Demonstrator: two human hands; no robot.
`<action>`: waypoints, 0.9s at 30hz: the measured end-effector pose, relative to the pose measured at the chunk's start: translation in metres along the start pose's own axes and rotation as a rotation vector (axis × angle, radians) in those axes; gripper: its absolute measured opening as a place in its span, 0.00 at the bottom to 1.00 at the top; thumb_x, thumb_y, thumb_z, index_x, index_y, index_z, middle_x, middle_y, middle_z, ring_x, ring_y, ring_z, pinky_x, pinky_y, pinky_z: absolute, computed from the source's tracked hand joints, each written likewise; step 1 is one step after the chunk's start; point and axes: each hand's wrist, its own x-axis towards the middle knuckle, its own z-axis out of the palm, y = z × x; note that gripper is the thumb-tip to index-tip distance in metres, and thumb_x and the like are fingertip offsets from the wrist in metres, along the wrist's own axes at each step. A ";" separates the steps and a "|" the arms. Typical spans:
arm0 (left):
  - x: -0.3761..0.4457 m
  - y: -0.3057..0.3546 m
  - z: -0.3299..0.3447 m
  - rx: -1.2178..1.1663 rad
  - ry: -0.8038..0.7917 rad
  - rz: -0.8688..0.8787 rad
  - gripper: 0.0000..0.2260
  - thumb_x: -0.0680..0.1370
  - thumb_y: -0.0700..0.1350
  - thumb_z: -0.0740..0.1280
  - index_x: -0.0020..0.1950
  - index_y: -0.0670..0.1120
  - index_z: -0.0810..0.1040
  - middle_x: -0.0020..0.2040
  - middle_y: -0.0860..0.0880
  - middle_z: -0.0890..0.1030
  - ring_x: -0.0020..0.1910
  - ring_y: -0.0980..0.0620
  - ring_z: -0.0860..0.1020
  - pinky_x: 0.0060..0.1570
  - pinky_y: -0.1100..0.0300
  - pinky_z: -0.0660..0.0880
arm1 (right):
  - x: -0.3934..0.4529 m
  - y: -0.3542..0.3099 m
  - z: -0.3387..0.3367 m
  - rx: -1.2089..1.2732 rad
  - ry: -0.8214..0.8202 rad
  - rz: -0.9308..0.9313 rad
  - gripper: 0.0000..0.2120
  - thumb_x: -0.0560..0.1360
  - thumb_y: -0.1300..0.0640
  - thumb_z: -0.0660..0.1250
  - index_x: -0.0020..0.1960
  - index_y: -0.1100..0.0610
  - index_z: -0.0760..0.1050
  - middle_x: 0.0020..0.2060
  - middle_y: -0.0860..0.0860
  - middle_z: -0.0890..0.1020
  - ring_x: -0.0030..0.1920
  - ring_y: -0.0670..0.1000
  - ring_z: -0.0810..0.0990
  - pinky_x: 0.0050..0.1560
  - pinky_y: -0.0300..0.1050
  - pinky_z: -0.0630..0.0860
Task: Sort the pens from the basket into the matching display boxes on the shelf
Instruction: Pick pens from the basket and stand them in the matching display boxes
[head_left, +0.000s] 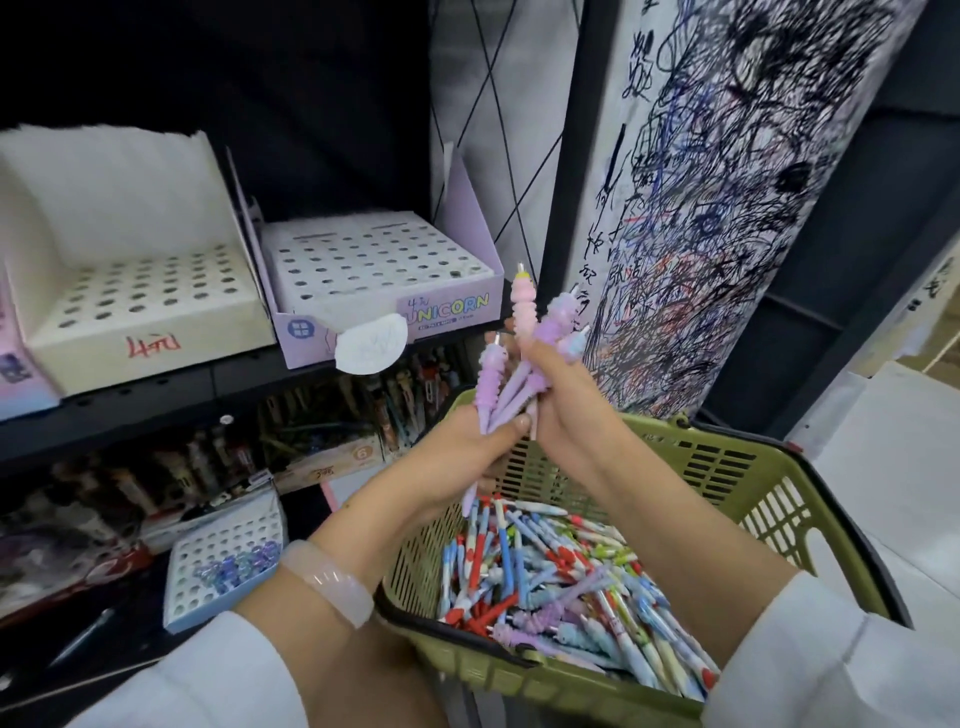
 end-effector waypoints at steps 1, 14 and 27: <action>-0.002 0.002 -0.003 -0.010 -0.002 -0.013 0.09 0.80 0.44 0.61 0.39 0.47 0.71 0.24 0.57 0.62 0.22 0.59 0.59 0.22 0.68 0.59 | 0.000 -0.003 0.003 0.047 -0.032 0.031 0.09 0.75 0.54 0.63 0.46 0.55 0.82 0.44 0.51 0.83 0.46 0.47 0.82 0.48 0.43 0.79; -0.057 0.038 -0.053 0.020 0.188 0.005 0.08 0.80 0.44 0.61 0.43 0.42 0.73 0.32 0.47 0.74 0.28 0.53 0.71 0.29 0.64 0.73 | 0.012 -0.005 0.088 0.032 -0.071 0.063 0.16 0.78 0.50 0.61 0.61 0.59 0.73 0.53 0.52 0.80 0.55 0.47 0.79 0.60 0.44 0.73; -0.118 0.074 -0.138 -0.042 0.587 0.171 0.10 0.81 0.47 0.58 0.44 0.43 0.71 0.29 0.51 0.69 0.22 0.58 0.61 0.21 0.67 0.60 | 0.044 0.029 0.207 -0.258 -0.304 -0.027 0.15 0.80 0.45 0.56 0.46 0.52 0.77 0.47 0.50 0.81 0.51 0.48 0.78 0.56 0.47 0.73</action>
